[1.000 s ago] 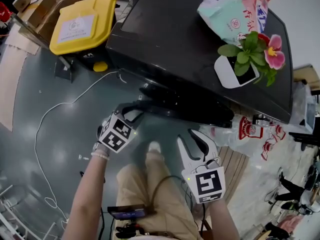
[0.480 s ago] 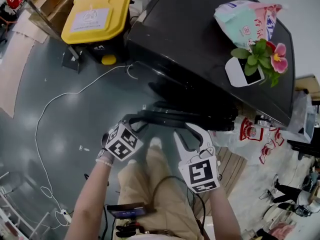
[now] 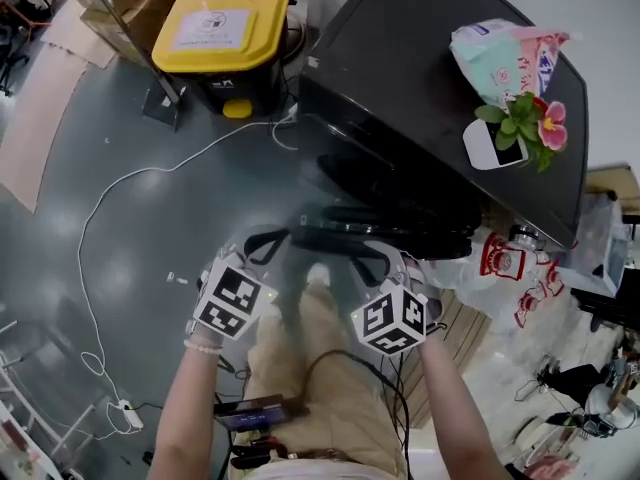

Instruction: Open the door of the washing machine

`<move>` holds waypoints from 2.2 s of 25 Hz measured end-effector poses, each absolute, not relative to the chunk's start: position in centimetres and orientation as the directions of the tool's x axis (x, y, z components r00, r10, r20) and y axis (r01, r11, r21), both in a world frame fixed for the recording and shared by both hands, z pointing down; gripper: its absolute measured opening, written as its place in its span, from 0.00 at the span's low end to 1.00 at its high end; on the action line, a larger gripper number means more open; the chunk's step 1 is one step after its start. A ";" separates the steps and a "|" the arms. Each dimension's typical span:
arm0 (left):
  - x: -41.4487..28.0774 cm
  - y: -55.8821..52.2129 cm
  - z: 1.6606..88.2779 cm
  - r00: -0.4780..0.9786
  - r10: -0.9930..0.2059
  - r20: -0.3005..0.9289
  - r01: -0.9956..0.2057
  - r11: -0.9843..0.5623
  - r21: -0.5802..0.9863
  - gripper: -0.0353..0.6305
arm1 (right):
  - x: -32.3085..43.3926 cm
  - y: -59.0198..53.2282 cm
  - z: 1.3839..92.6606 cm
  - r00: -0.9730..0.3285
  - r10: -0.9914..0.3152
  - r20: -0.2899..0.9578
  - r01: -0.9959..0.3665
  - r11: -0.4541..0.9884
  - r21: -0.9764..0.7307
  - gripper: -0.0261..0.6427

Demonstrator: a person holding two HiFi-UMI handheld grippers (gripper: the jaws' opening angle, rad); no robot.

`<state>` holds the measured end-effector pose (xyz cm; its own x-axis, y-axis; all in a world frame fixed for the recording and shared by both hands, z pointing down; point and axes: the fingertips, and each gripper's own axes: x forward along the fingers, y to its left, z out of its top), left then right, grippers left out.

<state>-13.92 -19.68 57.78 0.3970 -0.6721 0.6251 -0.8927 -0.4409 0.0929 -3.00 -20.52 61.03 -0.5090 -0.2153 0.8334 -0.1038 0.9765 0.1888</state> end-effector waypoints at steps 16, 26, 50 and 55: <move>-21.2 -13.6 45.1 0.294 -0.827 0.479 -0.954 -0.287 0.089 0.04 | -2.9 -18.5 61.3 -0.438 -0.218 0.872 -0.168 0.973 0.159 0.20; -22.2 -9.9 43.2 0.333 -0.833 0.442 -0.941 -0.323 0.099 0.04 | -1.2 -15.2 61.3 -0.382 -0.307 0.872 -0.333 0.926 0.179 0.20; -13.6 -6.6 39.1 0.517 -0.761 0.392 -0.845 -0.528 0.089 0.05 | 10.2 -5.6 61.9 -0.215 -0.399 0.891 -0.546 0.806 0.230 0.19; -11.2 -6.6 37.9 0.517 -0.766 0.381 -0.845 -0.529 0.084 0.05 | 13.0 -4.3 61.9 -0.206 -0.406 0.890 -0.537 0.808 0.244 0.19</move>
